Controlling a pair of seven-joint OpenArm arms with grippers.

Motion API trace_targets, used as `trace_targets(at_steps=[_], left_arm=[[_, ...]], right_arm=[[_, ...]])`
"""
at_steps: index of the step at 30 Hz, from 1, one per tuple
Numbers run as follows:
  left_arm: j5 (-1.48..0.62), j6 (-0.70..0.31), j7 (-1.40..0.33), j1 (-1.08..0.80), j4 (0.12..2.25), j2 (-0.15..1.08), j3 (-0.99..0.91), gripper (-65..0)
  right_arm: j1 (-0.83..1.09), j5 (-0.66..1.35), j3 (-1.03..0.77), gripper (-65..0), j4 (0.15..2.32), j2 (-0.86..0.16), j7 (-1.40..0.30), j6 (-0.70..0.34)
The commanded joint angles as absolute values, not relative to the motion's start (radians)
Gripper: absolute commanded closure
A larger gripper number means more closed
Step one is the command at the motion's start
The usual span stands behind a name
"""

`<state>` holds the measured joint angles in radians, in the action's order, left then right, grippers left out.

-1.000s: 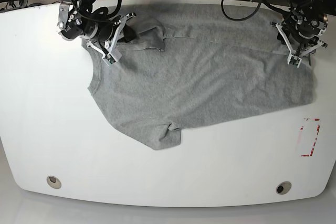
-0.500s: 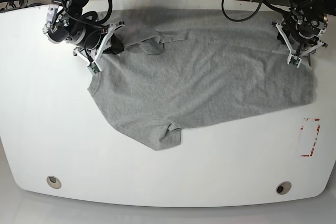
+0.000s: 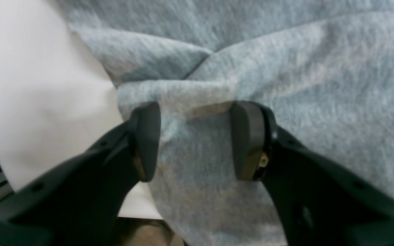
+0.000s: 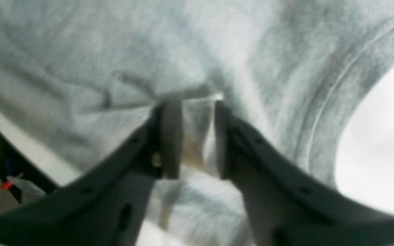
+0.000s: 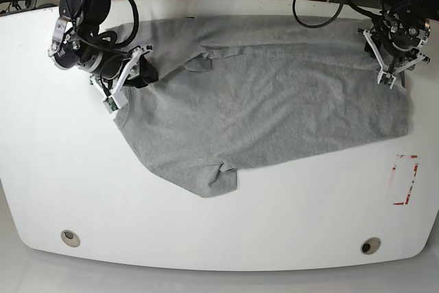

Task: Fold the T-shirt properly
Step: 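Pinch the shirt's collar edge with both grippers, then move both grippers to the shirt's hem edge and pinch it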

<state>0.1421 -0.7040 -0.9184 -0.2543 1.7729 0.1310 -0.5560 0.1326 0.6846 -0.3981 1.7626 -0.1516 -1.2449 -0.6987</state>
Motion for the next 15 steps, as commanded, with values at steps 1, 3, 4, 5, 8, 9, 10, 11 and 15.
trace_targets(at_steps=[1,3,4,5,8,9,10,11,15], left_arm=[[0.143,-0.698,-0.906,-0.251,1.781,0.145,-0.561,-30.0],[0.140,-0.698,-0.906,-0.251,1.785,0.153,-0.561,-30.0],[0.139,-0.698,-0.906,-0.251,1.787,0.157,-0.562,-30.0],[0.139,-0.698,-0.906,-0.249,1.787,0.159,-0.564,-30.0],[0.134,-0.698,-0.908,-0.240,1.799,0.150,-0.610,-30.0],[0.130,-0.698,-0.908,-0.223,1.816,0.148,-0.636,-30.0],[0.111,-0.698,-0.909,-0.197,1.837,0.134,-0.676,-30.0],[0.101,-0.698,-0.911,-0.185,1.848,0.127,-0.696,-30.0],[0.053,-0.698,-0.911,-0.142,1.883,0.116,-0.763,-30.0]], right_arm=[[0.094,0.682,-0.403,-25.4,1.727,-0.173,-1.201,-0.698],[0.073,0.667,-0.404,-30.9,1.701,-0.194,-1.193,-0.698],[0.065,0.664,-0.407,-33.3,1.696,-0.205,-1.191,-0.698],[0.062,0.664,-0.417,-34.6,1.696,-0.211,-1.191,-0.698],[0.050,0.662,-0.466,-39.0,1.696,-0.225,-1.190,-0.698],[0.039,0.656,-0.484,-39.8,1.696,-0.231,-1.190,-0.698],[0.027,0.651,-0.506,-40.9,1.690,-0.240,-1.188,-0.698],[0.013,0.644,-0.516,-41.1,1.689,-0.245,-1.188,-0.698],[-0.076,0.516,-0.527,-42.5,1.684,-0.239,-1.188,-0.698]])
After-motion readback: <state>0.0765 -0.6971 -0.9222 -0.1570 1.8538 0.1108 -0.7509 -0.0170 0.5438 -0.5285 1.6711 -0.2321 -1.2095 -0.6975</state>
